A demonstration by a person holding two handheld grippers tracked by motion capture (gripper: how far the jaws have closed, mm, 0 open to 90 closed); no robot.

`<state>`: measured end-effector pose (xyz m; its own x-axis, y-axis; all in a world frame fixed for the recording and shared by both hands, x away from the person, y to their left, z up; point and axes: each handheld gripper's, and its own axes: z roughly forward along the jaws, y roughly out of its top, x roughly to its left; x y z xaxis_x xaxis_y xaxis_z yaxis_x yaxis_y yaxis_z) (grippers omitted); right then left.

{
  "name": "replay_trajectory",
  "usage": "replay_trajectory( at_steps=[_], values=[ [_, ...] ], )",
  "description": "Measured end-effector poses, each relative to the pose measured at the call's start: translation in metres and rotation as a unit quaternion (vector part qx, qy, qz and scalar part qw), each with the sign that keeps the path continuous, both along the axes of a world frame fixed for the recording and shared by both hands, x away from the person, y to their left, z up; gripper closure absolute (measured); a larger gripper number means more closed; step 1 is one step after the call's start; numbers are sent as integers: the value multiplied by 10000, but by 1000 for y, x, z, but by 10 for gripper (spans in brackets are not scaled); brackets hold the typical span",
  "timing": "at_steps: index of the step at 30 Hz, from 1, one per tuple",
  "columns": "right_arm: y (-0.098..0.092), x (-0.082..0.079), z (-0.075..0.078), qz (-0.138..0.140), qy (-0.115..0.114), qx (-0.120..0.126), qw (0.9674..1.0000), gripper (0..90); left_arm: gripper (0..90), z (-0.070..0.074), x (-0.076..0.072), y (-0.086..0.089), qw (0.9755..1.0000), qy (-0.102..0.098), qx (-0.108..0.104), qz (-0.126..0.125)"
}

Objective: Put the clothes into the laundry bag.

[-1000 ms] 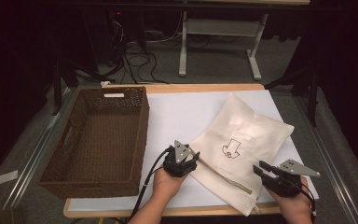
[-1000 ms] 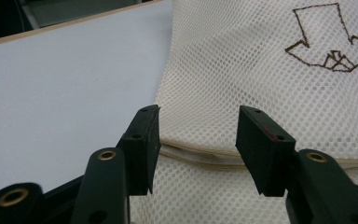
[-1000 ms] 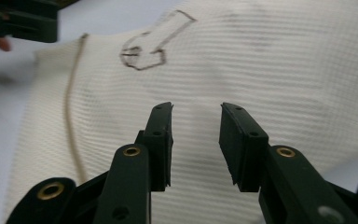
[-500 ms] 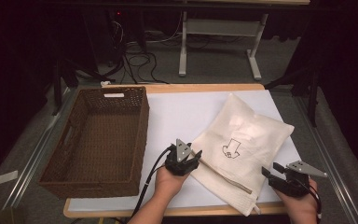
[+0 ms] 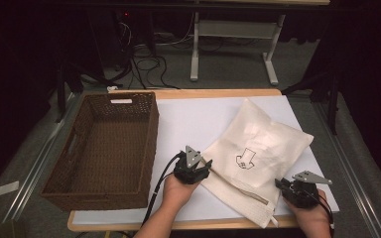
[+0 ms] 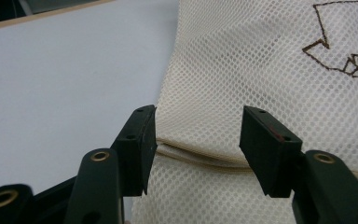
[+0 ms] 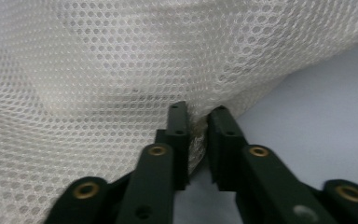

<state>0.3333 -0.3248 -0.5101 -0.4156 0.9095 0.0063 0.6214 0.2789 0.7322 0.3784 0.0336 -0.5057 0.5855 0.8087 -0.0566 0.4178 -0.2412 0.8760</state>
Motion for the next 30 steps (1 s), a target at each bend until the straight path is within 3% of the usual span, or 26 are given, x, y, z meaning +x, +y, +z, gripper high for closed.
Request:
replay_trajectory(
  at_steps=[5,11,14,15,17,18,23,29,30],
  values=[
    [-2,0,4,37,-17,-53,10000,882,463,0,-2,0,10000,3,20,-10],
    [-17,4,8,-156,-113,52,9998,881,462,0,-7,0,9999,34,36,-132],
    [-21,7,8,-170,-96,81,9998,881,462,-5,-9,-1,9995,175,157,-193],
    [-21,8,8,-160,-99,92,9998,880,466,-7,-8,-2,9990,253,326,-162],
    [-20,9,8,-126,-132,62,9998,879,481,-13,-5,-3,9977,481,454,-112],
    [-17,9,8,-116,-128,59,9998,878,515,-16,-3,-4,9969,612,492,-92],
    [-17,10,8,-95,-102,90,9999,878,594,-16,-2,-3,9959,771,482,-10],
    [-17,10,8,-99,-94,115,9998,877,791,-17,-1,1,9953,785,561,77],
    [-17,10,8,-100,-88,112,9998,877,791,-18,-1,2,9954,778,549,67]
  ],
)
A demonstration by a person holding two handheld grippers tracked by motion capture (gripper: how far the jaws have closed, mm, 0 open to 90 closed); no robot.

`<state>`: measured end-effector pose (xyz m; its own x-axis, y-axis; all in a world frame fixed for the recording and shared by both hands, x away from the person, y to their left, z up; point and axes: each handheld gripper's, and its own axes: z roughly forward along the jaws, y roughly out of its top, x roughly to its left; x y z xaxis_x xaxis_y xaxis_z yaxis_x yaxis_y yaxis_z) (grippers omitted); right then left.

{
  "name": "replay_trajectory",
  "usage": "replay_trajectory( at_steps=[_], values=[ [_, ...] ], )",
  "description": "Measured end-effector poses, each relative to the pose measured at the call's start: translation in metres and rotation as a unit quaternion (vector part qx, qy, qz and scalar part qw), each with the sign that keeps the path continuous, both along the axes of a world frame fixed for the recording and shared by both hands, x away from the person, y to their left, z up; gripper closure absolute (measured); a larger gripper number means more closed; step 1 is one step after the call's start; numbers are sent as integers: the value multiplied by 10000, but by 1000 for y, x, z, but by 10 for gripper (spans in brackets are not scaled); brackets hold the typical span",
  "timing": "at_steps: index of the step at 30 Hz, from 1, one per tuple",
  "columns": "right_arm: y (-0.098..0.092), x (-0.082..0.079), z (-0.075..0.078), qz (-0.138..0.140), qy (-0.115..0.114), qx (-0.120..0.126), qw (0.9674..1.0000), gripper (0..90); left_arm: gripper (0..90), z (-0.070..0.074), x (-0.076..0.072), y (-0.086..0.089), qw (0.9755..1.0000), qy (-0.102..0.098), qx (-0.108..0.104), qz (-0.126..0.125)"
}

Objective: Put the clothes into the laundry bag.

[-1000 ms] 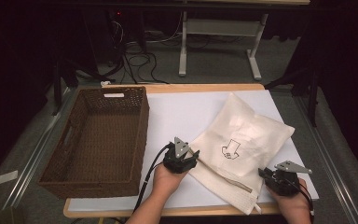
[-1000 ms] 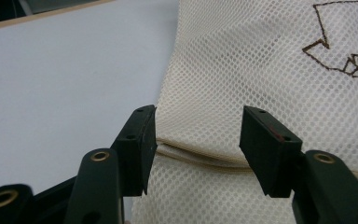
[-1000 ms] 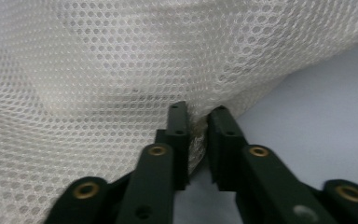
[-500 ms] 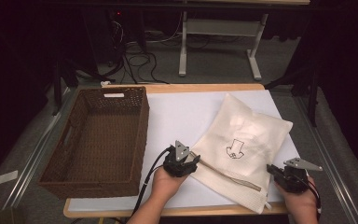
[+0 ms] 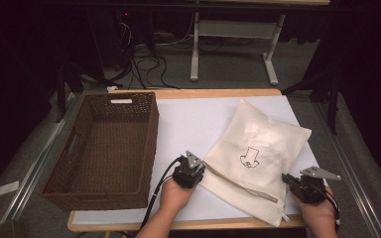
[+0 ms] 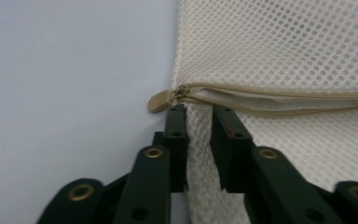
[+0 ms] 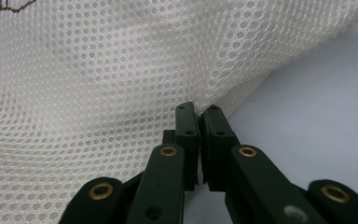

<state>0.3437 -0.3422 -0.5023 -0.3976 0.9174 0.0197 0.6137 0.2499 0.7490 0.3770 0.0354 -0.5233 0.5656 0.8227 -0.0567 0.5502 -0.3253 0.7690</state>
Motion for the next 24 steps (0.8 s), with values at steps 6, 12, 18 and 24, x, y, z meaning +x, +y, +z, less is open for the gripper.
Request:
replay_trajectory(
  at_steps=[6,12,18,24],
  values=[
    [0,1,0,-4,-1,35,10000,877,878,1,-1,0,9999,-63,79,-2],
    [-1,2,0,24,-29,107,9999,876,886,3,-6,-2,9996,-234,156,20],
    [0,4,-1,14,-15,181,9998,876,888,5,-14,1,9994,-287,168,1],
    [5,12,-1,113,13,220,9997,875,888,8,-27,7,9993,-273,250,-12]
  ],
)
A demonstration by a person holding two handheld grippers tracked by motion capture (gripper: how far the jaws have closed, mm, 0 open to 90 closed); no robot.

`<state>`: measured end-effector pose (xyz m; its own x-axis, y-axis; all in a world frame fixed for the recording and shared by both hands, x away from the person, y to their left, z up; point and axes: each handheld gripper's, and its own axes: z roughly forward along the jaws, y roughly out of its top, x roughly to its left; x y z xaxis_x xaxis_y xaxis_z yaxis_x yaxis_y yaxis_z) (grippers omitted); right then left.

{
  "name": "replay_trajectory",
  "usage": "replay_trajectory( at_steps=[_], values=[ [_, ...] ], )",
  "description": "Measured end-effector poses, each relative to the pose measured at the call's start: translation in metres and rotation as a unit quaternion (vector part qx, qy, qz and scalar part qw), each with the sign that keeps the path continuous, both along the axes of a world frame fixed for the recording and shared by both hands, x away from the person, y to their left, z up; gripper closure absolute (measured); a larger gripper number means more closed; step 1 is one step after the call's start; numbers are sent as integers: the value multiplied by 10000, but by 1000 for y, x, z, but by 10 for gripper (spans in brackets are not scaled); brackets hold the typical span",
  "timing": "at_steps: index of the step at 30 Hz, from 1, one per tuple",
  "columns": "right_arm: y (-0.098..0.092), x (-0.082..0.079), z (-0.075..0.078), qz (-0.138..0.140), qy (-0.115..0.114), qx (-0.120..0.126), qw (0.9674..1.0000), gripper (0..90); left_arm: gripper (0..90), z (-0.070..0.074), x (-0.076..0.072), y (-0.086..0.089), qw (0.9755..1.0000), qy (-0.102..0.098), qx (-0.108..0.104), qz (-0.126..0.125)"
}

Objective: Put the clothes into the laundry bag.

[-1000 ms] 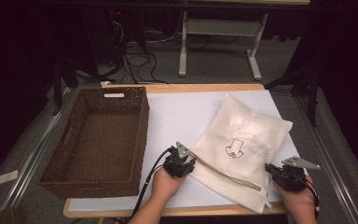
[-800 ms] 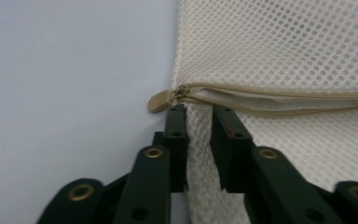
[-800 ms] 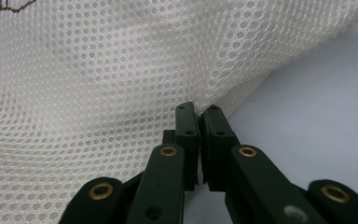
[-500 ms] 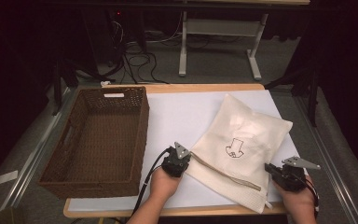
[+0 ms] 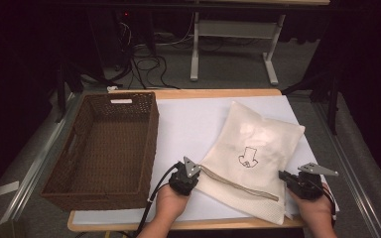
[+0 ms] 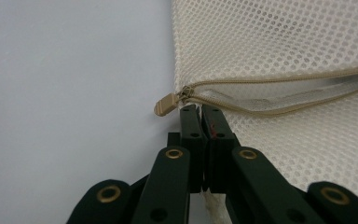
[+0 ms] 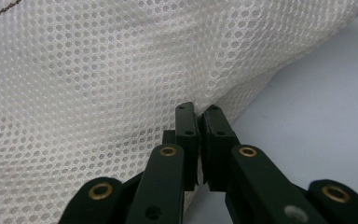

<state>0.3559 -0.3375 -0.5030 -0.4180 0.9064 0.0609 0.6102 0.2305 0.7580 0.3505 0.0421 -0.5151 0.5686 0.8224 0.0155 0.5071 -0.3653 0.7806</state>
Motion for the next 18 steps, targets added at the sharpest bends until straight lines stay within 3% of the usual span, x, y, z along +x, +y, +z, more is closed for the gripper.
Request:
replay_trajectory(
  at_steps=[7,18],
  values=[
    [12,14,0,203,-39,-1,9998,875,887,0,-15,9,9999,7,91,107],
    [37,51,2,559,-69,23,9984,875,885,-1,-50,17,9997,1,151,196]
  ],
)
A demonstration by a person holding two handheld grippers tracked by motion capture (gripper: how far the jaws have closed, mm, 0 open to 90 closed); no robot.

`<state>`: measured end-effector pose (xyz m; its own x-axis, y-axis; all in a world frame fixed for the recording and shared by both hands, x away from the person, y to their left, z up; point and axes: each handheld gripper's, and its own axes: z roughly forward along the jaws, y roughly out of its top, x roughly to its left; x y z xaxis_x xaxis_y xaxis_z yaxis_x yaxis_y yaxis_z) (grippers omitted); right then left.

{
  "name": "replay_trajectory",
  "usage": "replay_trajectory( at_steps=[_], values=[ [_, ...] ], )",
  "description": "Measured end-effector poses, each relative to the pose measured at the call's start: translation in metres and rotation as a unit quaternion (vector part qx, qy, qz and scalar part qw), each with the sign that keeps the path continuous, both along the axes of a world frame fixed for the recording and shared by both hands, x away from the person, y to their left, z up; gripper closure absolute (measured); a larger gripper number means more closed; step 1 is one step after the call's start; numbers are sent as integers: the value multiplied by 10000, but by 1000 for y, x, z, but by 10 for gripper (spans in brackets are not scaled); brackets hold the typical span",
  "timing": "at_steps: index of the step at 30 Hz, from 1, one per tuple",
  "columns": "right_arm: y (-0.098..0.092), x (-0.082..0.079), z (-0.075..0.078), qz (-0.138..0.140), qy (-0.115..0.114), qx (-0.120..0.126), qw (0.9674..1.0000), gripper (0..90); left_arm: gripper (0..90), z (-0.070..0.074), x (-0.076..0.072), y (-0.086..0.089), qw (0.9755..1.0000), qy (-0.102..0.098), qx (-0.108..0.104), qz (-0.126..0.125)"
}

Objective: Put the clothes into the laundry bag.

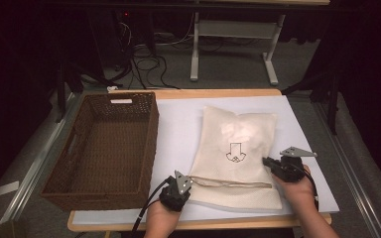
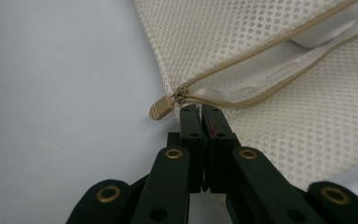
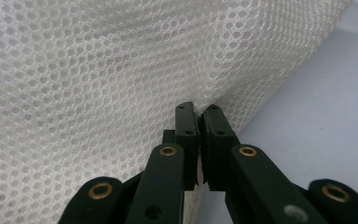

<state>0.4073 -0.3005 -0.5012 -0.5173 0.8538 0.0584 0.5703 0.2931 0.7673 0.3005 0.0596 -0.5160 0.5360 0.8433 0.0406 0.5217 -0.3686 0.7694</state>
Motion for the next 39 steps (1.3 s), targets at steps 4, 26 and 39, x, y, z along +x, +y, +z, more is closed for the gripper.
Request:
replay_trajectory(
  at_steps=[4,26,39],
  values=[
    [4,12,2,27,-69,-32,10000,875,885,-3,-9,-5,10000,-28,74,-57],
    [-25,-13,2,-309,-165,13,9994,784,840,-3,0,-8,10000,27,18,-74],
    [-20,-33,21,-251,-800,164,9963,157,369,22,-6,9,9918,-1133,-567,185]
  ],
)
